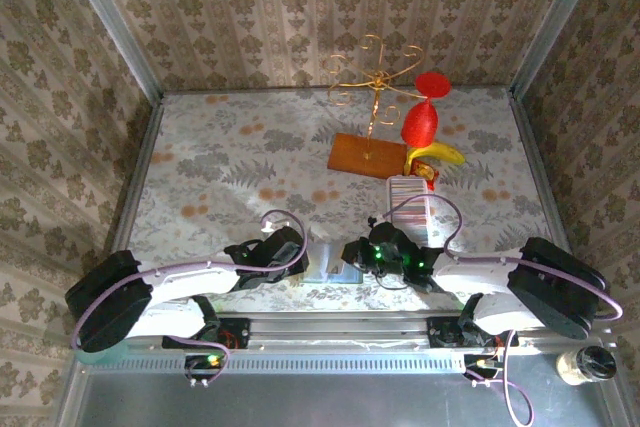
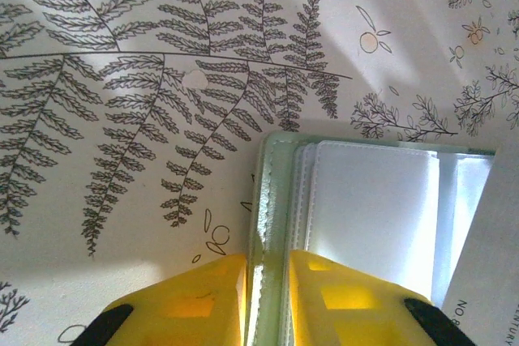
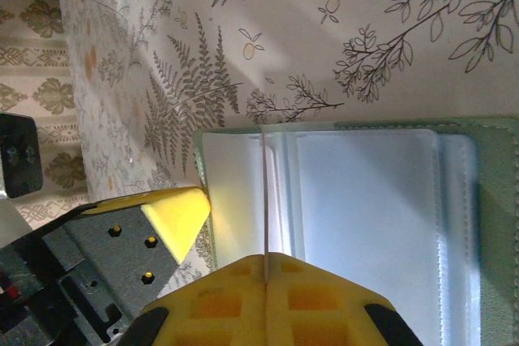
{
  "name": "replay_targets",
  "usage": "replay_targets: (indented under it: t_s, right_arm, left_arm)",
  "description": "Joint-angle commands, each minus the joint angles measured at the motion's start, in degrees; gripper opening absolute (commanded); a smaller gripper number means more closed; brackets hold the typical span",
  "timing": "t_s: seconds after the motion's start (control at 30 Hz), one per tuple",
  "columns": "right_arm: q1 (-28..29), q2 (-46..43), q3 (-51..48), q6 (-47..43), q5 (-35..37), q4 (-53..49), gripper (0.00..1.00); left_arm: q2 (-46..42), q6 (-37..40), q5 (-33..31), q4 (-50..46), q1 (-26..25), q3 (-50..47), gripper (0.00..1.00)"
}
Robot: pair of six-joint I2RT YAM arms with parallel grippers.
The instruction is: Put the credit cards into the card holder
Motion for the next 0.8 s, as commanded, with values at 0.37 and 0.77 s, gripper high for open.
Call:
replay_targets:
  t_s: [0.37, 0.77]
  right_arm:
    - [0.4, 0.3, 0.4, -1.2, 3.6, -3.2, 0.00]
    - [0.5, 1.3, 0.5, -1.4, 1.8, 0.9, 0.00]
  left_arm:
    - [-0.8, -0.2, -0.8, -1.3, -0.5, 0.4, 0.21]
    - [-0.8, -0.1, -0.8, -1.6, -0.5, 0.7, 0.20]
